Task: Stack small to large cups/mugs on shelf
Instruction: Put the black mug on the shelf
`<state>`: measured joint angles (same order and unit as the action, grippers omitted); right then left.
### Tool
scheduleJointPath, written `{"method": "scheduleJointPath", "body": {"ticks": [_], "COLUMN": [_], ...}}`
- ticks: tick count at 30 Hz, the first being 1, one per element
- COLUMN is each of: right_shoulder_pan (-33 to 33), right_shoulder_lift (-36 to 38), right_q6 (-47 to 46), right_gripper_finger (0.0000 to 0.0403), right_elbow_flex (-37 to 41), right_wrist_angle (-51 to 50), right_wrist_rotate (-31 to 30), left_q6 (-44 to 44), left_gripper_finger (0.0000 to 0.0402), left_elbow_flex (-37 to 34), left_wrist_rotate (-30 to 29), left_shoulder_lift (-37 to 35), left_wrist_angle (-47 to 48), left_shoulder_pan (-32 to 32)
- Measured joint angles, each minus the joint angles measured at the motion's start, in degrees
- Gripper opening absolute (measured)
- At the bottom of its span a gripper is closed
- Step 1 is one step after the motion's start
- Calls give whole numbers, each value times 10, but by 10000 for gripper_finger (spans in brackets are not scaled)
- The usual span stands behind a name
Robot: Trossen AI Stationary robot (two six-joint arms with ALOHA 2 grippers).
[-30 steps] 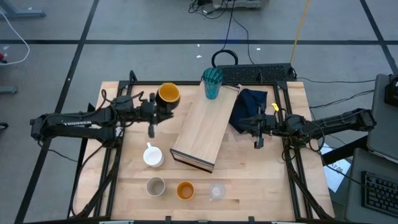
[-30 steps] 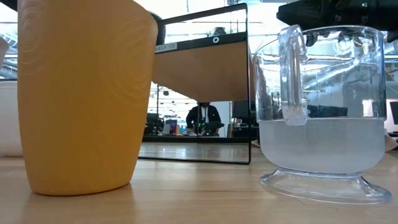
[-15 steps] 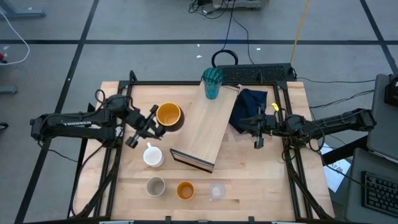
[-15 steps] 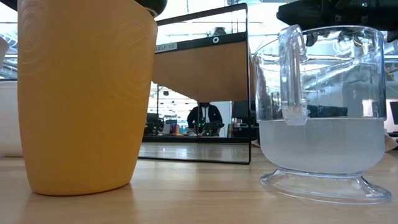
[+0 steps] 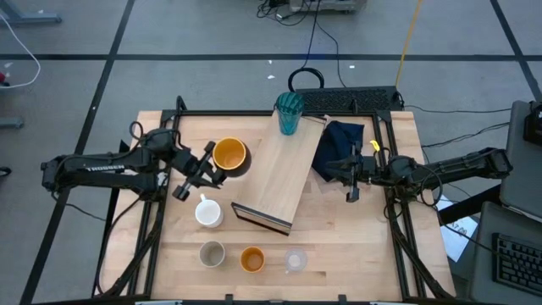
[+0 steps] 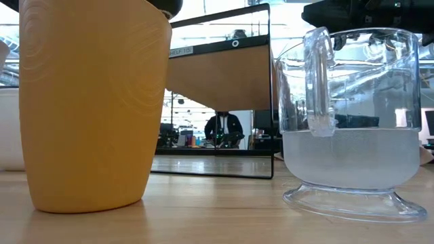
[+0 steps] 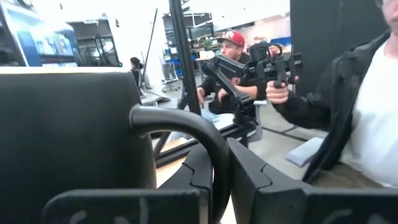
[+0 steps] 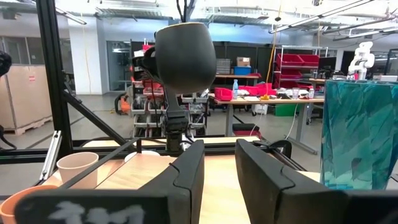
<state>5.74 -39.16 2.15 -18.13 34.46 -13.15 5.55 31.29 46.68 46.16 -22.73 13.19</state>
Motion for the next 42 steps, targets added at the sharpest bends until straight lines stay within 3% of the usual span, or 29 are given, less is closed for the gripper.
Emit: {"method": "scheduleJointPath", "body": {"ticks": [7,14,27,42], "right_shoulder_pan": [0,0,0,0], "right_shoulder_lift": [0,0,0,0], "right_q6": [-4,-9,-9,-9], "right_gripper_finger": [84,84,84,84], "right_elbow_flex": [0,0,0,0], "right_wrist_angle": [2,5,4,0], "right_wrist_rotate": [0,0,0,0], "left_q6": [-16,-86,-93,-57], "left_gripper_finger": [24,24,24,24], "left_elbow_flex": [0,11,88,89], "left_wrist_rotate": [18,98,168,160], "left_shoulder_lift": [60,157,240,240], "left_wrist_angle": [-60,-189,-192,-158], "left_shoulder_pan": [62,101,100,114]}}
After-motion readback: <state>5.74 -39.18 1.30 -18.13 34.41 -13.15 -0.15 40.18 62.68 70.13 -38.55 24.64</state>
